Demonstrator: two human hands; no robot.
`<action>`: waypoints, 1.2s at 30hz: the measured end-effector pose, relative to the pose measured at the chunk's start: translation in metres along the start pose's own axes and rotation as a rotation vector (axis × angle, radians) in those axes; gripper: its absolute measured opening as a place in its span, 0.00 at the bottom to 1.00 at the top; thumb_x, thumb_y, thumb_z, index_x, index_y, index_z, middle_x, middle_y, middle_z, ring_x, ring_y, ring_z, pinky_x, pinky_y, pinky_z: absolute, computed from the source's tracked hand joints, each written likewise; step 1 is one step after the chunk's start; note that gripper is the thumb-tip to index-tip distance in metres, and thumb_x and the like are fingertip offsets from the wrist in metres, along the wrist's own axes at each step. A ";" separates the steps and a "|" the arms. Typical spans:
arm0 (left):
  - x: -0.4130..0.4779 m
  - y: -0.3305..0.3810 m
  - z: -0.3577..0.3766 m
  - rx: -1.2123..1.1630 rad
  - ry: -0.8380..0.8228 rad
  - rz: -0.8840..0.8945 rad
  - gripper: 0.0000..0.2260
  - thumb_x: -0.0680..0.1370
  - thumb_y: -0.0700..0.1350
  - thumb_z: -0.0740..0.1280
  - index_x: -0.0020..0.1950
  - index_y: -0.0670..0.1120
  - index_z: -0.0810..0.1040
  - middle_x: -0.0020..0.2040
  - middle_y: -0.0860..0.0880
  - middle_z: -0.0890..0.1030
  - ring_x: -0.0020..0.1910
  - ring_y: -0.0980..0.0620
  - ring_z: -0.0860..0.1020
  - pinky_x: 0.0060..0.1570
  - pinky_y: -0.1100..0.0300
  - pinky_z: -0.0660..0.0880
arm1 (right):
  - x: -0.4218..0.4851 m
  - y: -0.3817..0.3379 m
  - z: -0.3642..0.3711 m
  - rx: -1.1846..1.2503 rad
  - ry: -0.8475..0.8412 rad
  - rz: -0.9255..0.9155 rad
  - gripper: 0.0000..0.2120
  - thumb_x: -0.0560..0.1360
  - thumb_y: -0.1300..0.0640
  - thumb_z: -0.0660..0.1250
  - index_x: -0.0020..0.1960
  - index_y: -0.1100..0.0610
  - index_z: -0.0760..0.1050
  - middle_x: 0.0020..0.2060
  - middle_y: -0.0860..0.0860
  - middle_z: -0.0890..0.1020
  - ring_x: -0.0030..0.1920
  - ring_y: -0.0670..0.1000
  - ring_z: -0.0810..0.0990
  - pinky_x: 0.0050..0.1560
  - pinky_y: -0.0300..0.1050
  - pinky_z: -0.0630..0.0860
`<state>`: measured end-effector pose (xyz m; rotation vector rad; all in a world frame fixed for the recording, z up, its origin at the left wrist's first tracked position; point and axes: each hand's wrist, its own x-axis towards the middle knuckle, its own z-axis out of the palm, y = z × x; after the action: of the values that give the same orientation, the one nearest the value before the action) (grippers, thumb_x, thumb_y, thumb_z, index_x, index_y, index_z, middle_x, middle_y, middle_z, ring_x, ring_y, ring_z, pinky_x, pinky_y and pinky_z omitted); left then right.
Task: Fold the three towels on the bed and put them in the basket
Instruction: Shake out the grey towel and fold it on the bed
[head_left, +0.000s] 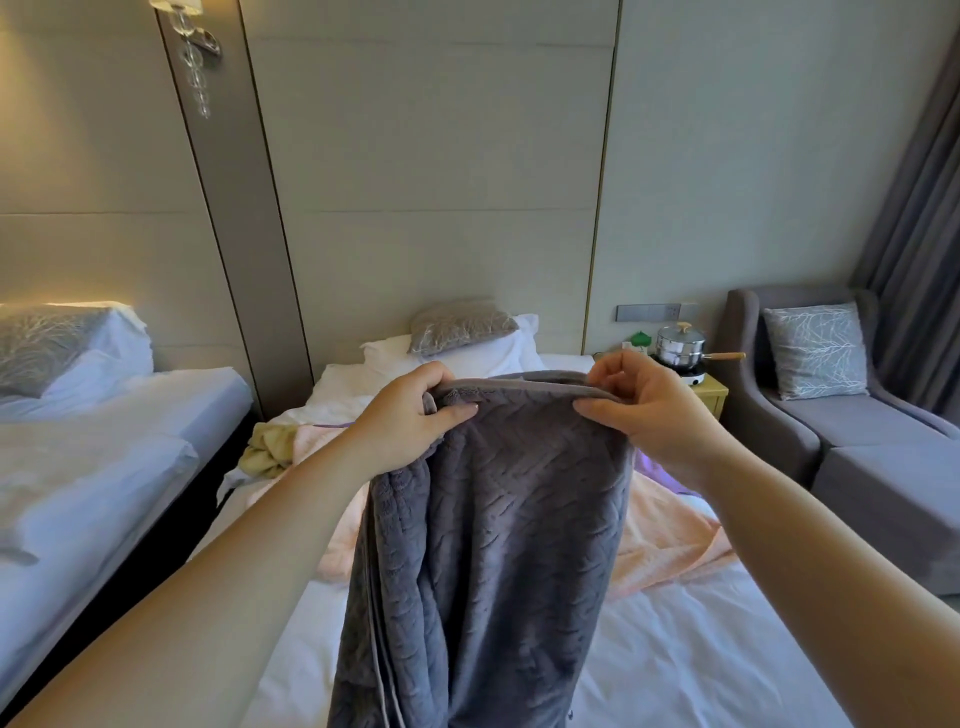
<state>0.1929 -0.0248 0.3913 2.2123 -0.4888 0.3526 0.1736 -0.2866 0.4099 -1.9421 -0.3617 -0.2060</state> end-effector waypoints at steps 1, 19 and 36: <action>0.001 -0.001 -0.004 0.006 0.004 0.005 0.09 0.76 0.49 0.69 0.47 0.44 0.74 0.35 0.45 0.70 0.30 0.56 0.66 0.31 0.65 0.62 | 0.003 -0.004 0.001 -0.016 -0.010 -0.010 0.11 0.71 0.59 0.72 0.50 0.50 0.74 0.40 0.51 0.83 0.44 0.53 0.80 0.50 0.48 0.77; -0.108 -0.125 0.007 0.418 -0.324 -0.673 0.20 0.67 0.58 0.76 0.43 0.45 0.72 0.42 0.51 0.73 0.39 0.55 0.72 0.33 0.64 0.64 | -0.021 0.104 0.085 -0.456 -0.309 0.062 0.04 0.74 0.50 0.68 0.43 0.50 0.76 0.38 0.42 0.78 0.41 0.46 0.75 0.39 0.30 0.67; -0.119 -0.223 0.084 0.793 -0.164 -0.906 0.14 0.77 0.57 0.64 0.55 0.50 0.79 0.53 0.48 0.79 0.52 0.45 0.78 0.41 0.56 0.70 | -0.003 0.237 0.139 -0.887 -0.384 0.273 0.09 0.77 0.48 0.63 0.47 0.52 0.78 0.45 0.49 0.71 0.48 0.56 0.76 0.43 0.47 0.71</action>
<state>0.1969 0.0676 0.1411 2.9415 0.7141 -0.1689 0.2492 -0.2437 0.1497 -2.8923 -0.2646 0.2381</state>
